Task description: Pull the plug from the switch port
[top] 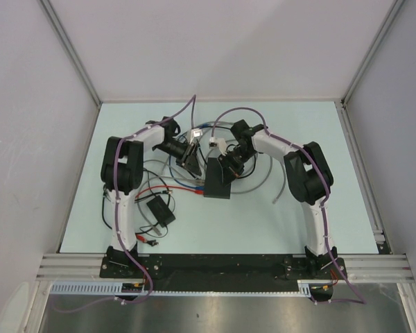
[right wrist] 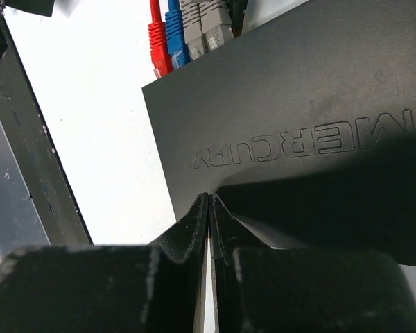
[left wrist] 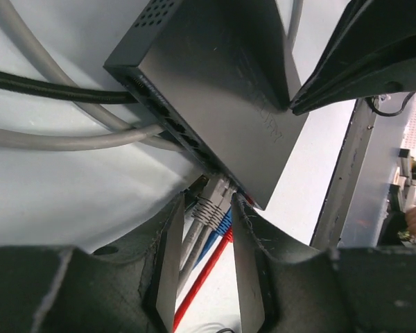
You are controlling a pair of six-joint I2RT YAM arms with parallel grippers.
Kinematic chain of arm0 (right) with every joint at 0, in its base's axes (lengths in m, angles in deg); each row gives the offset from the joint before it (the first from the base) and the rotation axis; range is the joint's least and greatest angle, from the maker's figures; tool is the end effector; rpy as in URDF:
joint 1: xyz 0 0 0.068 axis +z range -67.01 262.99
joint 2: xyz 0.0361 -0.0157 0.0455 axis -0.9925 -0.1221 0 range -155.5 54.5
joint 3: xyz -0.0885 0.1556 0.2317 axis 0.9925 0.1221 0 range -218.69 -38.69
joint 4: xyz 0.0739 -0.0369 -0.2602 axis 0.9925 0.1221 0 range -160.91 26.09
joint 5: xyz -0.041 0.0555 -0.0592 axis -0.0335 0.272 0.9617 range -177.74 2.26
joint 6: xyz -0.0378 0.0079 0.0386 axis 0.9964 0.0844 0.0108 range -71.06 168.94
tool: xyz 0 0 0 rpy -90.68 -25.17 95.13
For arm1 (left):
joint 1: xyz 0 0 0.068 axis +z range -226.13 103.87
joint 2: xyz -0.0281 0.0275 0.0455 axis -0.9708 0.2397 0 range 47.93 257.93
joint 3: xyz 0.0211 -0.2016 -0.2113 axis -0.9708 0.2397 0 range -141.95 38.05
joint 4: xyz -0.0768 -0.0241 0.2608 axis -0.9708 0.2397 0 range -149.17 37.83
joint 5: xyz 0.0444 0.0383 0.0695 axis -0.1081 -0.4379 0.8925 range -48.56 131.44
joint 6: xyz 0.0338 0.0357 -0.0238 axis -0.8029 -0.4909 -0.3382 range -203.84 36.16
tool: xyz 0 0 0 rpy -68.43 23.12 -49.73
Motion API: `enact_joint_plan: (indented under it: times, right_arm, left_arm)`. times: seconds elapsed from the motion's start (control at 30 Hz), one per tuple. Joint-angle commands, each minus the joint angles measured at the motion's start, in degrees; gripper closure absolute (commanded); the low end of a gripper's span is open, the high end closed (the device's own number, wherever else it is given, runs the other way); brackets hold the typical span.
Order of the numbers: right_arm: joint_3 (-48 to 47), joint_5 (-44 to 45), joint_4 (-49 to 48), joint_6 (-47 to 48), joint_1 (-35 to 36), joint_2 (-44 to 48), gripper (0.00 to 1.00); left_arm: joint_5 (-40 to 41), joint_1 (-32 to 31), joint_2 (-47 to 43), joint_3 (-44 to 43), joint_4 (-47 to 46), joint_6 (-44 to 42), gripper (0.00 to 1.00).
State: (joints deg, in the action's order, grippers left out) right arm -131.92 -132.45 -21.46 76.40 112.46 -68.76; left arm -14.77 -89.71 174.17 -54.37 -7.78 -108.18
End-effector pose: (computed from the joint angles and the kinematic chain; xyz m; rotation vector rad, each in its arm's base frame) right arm 0.3766 0.2423 0.1763 -1.4064 2.3743 1.1382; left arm 0.4235 -0.1337 0.1557 0.9117 2.4726 -1.3903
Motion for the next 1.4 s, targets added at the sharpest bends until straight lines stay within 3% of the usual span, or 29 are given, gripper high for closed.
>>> enact_joint_plan:
  times: [0.0, 0.67, 1.0, 1.17, 1.37]
  right_arm:
    - [1.8, 6.7, -1.6, 1.5, 0.3, -2.9, 0.94]
    - [2.1, 8.8, -2.1, 1.1, 0.8, -2.9, 0.93]
    - [2.2, 9.3, -2.2, 0.9, 0.9, -2.9, 0.93]
    - [2.1, 9.4, -2.3, 0.8, 0.9, -2.9, 0.92]
    - [2.1, 9.6, -2.2, 0.8, 1.0, -3.0, 0.92]
  left_arm:
    - [-4.3, -0.4, 2.5, -2.9, 1.7, -2.6, 0.61]
    - [-11.2, -1.0, 8.3, -6.2, 8.3, -6.3, 0.66]
    - [-10.5, -1.8, 9.2, -6.4, 10.4, -9.0, 0.66]
    - [-11.0, -2.3, 12.8, -9.8, 18.6, -15.2, 0.69]
    - [-10.6, -2.3, 12.8, -8.8, 17.5, -15.6, 0.7]
